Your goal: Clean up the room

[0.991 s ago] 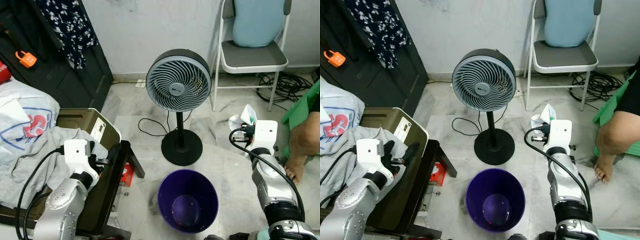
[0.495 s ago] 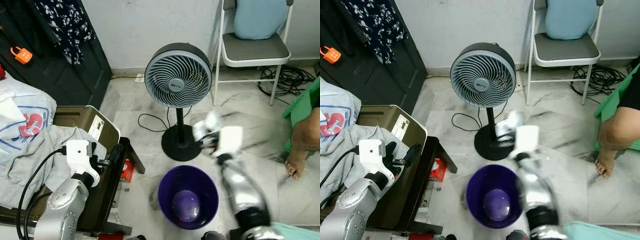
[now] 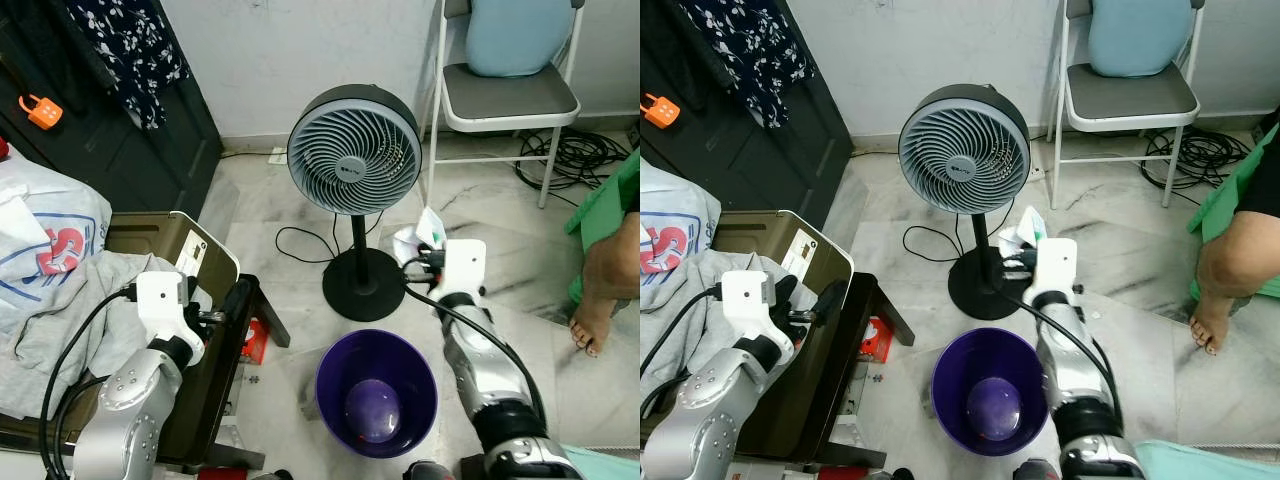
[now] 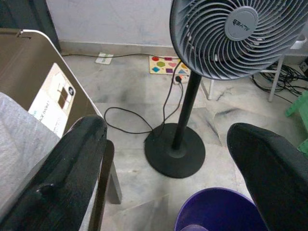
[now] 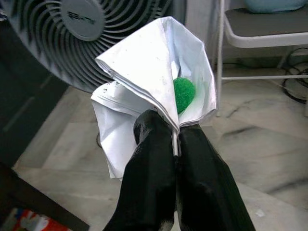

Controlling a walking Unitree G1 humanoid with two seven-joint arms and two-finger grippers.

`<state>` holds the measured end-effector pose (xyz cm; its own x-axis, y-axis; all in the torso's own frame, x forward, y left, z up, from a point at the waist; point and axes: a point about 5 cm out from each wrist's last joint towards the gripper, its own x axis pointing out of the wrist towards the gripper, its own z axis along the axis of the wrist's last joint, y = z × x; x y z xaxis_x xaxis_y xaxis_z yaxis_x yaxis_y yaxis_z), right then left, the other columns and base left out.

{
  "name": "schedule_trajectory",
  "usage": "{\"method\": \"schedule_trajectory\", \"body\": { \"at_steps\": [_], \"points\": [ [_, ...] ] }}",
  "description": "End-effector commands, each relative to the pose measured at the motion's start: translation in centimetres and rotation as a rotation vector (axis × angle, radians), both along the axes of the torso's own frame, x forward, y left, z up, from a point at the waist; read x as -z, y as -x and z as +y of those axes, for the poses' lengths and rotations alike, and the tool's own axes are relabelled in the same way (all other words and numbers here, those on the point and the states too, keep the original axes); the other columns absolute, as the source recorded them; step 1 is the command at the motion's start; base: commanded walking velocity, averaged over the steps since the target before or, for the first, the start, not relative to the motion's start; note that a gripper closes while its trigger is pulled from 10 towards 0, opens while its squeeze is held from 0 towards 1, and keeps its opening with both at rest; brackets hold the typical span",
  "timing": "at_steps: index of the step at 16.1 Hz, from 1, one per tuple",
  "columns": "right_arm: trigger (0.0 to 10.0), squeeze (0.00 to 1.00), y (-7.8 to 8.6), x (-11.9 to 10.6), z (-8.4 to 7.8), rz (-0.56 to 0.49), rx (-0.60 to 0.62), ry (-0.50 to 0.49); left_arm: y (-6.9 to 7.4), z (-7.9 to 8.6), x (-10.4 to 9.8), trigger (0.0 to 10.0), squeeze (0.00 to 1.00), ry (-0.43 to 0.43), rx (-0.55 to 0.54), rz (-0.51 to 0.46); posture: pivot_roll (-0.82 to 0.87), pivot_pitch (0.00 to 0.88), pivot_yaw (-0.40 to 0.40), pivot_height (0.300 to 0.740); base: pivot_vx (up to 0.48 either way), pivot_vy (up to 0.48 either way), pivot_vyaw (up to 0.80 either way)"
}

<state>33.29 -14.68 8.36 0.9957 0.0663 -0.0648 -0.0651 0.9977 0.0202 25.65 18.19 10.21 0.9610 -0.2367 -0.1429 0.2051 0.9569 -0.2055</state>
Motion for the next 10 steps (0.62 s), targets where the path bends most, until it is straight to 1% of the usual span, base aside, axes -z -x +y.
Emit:
{"method": "schedule_trajectory", "body": {
  "at_steps": [1,4,5,9,10],
  "points": [
    [10.0,0.00,0.2,0.6,1.7,0.022,-0.044,-0.011,0.3,0.5,0.4,10.0,0.00,-0.010,-0.011,0.018,-0.16,0.160,0.157,0.740,0.000,0.000,0.00],
    [10.0,0.00,0.6,0.8,3.0,0.025,-0.071,-0.030,0.2,0.7,0.4,10.0,0.00,-0.019,-0.025,0.015,-0.16,0.157,0.156,0.740,0.000,0.000,0.00],
    [10.0,0.00,0.8,0.7,3.2,0.023,-0.076,-0.036,0.2,0.8,0.4,10.0,0.00,-0.019,-0.025,0.015,-0.16,0.157,0.156,0.740,0.000,0.000,0.00],
    [10.0,0.00,2.5,-0.1,3.3,-0.011,-0.087,-0.071,0.0,0.6,0.5,10.0,0.00,-0.014,-0.020,0.015,-0.17,0.150,0.158,0.740,0.000,0.000,0.00],
    [10.0,0.00,2.5,-0.1,3.4,-0.010,-0.088,-0.073,-0.1,0.5,0.5,10.0,0.00,-0.012,-0.017,0.015,-0.18,0.151,0.160,0.740,0.000,0.000,0.00]
  ]
}}
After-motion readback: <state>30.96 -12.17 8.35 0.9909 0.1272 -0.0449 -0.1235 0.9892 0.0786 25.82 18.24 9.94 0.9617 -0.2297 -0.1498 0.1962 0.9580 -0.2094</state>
